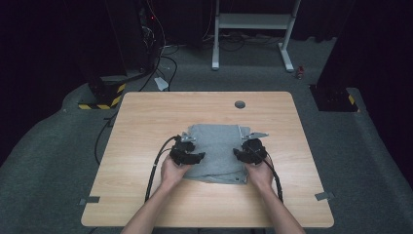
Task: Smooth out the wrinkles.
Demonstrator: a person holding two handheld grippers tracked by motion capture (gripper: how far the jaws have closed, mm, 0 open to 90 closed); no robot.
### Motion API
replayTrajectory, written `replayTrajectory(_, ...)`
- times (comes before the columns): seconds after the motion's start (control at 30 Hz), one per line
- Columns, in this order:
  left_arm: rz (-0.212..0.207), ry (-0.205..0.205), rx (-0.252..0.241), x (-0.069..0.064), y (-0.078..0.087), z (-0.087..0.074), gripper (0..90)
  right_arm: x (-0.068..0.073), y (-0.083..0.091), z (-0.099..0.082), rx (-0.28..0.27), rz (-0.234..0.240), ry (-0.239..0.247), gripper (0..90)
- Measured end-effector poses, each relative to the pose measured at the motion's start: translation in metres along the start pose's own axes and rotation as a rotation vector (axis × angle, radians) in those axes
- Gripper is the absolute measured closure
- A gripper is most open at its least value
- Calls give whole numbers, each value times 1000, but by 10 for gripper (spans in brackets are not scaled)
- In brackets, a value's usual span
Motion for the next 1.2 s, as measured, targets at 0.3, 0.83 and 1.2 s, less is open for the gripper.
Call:
replayTrajectory(0.3, 30, -70, 45, -19, 12, -37, 440, 29, 17, -41, 33, 58, 88, 687)
replayTrajectory(0.83, 5, 36, -79, -5, 38, -35, 419, 16, 42, -37, -65, 39, 35, 585)
replayTrajectory(1.2, 31, 67, -145, 11, 64, -33, 410, -5, 65, -30, -125, 10, -15, 551)
Point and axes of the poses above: each handheld gripper's, and its own axes: y roughly backward along the jaws, z roughly out of its top, x roughly to its left, the point moved 5 cm from there along -y, roughly forward along the jaws
